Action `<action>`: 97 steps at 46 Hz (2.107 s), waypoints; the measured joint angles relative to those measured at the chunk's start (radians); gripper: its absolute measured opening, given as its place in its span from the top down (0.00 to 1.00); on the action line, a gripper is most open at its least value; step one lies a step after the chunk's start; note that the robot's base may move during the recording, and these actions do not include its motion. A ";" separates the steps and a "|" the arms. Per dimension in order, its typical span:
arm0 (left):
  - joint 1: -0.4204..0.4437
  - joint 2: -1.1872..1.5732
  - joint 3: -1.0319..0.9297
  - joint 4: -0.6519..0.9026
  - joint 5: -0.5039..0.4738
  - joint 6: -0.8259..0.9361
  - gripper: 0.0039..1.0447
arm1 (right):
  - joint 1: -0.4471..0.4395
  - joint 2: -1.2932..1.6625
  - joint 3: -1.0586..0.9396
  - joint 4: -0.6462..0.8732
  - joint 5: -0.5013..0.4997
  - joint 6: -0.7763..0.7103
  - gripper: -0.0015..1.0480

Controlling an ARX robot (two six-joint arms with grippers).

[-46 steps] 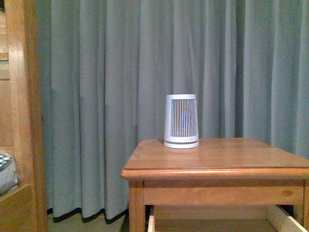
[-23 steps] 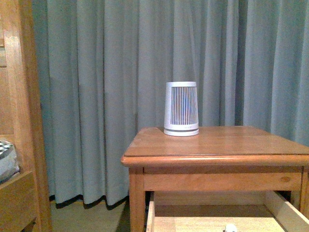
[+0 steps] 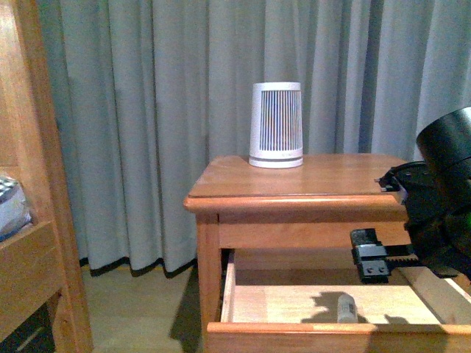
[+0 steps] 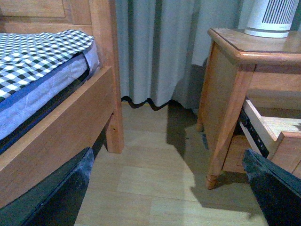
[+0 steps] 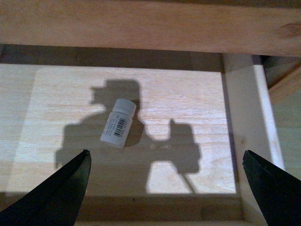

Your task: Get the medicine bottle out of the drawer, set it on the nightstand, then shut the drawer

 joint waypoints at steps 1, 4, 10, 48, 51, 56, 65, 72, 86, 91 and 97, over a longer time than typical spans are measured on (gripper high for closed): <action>0.000 0.000 0.000 0.000 0.000 0.000 0.06 | 0.002 0.011 0.008 0.002 0.001 0.000 0.07; 0.000 0.000 0.000 0.000 0.000 0.000 0.06 | 0.009 0.071 0.045 0.025 0.016 -0.002 0.07; 0.000 0.000 0.000 0.000 0.000 0.000 0.06 | 0.024 0.164 0.111 0.043 0.023 -0.002 0.07; 0.000 0.000 0.000 0.000 0.000 0.000 0.06 | 0.069 0.478 0.315 0.035 0.082 0.063 0.07; 0.000 0.000 0.000 0.000 0.000 0.000 0.06 | 0.068 0.488 0.327 0.035 0.085 0.069 0.11; 0.000 0.000 0.000 0.000 0.000 0.000 0.06 | 0.067 0.500 0.335 0.036 0.090 0.070 0.32; 0.000 0.000 0.000 0.000 0.000 0.000 0.06 | 0.063 0.500 0.335 0.045 0.090 0.084 0.62; 0.000 0.000 0.000 0.000 0.000 0.000 0.06 | 0.062 0.500 0.332 0.056 0.089 0.085 0.72; 0.000 0.000 0.000 0.000 0.000 0.000 0.06 | 0.076 0.442 0.253 0.112 0.103 0.079 0.72; 0.000 0.000 0.000 0.000 0.000 0.000 0.06 | 0.097 0.344 0.173 0.148 0.130 0.062 0.72; 0.000 0.000 0.000 0.000 0.000 0.000 0.06 | 0.116 0.192 0.069 0.207 0.150 0.028 0.72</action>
